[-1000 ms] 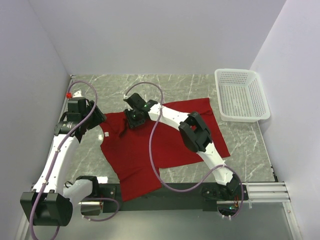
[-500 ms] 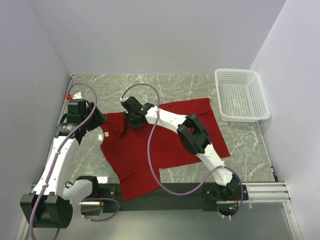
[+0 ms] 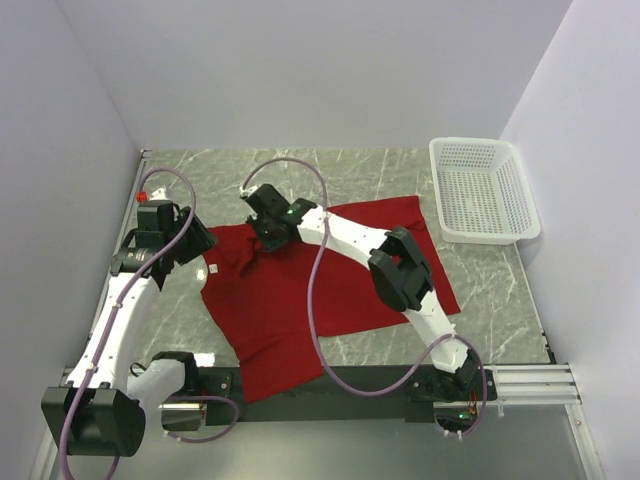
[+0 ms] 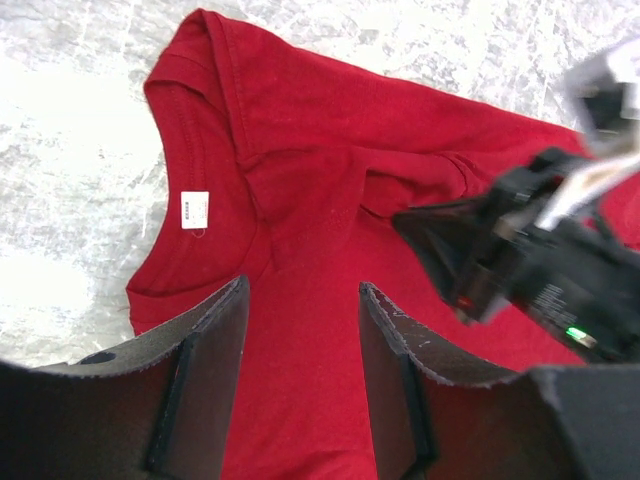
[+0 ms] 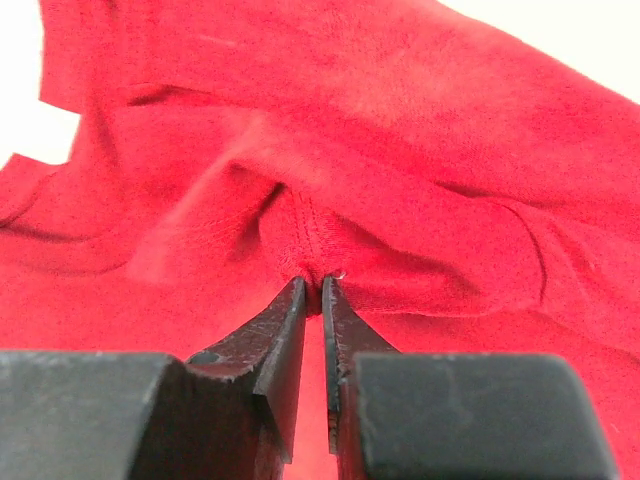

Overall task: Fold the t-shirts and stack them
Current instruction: Fold the tshirt

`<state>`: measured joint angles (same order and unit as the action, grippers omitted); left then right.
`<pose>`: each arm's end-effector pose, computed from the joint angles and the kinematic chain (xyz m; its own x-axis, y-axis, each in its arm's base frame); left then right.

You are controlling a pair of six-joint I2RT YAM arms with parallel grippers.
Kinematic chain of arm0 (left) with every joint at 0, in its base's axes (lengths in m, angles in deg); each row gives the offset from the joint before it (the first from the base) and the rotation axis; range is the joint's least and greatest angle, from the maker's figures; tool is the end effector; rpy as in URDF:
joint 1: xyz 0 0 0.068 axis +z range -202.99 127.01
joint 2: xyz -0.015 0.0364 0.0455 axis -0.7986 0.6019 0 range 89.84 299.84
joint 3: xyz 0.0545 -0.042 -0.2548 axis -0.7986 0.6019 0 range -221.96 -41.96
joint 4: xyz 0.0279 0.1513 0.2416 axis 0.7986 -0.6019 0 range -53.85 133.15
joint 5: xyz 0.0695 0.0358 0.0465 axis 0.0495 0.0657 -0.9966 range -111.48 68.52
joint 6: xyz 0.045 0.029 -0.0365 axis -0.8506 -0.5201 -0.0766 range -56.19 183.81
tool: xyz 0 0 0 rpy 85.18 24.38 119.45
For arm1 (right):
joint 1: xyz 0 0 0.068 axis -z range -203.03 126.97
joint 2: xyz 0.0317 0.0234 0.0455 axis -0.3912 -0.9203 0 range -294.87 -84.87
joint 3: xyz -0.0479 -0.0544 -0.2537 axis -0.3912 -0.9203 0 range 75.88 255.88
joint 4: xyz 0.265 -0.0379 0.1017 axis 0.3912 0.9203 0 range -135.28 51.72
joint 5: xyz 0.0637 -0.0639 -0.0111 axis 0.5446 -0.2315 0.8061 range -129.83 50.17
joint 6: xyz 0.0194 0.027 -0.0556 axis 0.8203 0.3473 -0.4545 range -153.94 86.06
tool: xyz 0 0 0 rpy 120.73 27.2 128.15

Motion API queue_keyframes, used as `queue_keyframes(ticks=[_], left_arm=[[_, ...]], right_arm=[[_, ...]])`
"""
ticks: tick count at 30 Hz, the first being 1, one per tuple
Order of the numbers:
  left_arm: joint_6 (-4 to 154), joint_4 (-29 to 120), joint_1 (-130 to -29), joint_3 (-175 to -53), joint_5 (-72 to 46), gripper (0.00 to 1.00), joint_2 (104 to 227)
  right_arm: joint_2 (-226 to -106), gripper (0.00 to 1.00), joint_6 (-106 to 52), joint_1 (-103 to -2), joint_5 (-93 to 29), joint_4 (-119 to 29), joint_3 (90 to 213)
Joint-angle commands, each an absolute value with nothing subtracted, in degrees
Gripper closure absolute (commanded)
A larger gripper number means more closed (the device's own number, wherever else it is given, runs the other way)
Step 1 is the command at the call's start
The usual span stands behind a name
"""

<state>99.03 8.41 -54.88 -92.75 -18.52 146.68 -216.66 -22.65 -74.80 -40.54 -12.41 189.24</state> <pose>0.2511 -0.0109 0.2765 -0.5750 -0.5573 -0.5990 -0.3177 0.8268 -0.4642 0.3371 0.4271 0.1774 -0.6264 -0.4788 -0.6151 -0.6710 0.7328 0.1130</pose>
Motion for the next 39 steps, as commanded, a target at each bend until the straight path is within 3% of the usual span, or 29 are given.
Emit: queue_keyframes(ticks=[1, 20, 39], left_arm=[[99.41, 10.63, -54.66, -92.33, -16.56, 0.47, 146.7], [98.97, 12.04, -54.66, -89.86, -12.26, 0.47, 149.07], [104.24, 20.12, -54.66, -86.44, -10.93, 0.53, 158.37]], right_arm=[[-210.47, 0.83, -24.36, -75.24, -40.01, -12.14, 187.77], [-202.91, 0.94, -33.32, -74.98, -33.77, -9.94, 175.03], [-200.45, 0.94, -44.58, -73.31, -25.33, -5.72, 171.68]])
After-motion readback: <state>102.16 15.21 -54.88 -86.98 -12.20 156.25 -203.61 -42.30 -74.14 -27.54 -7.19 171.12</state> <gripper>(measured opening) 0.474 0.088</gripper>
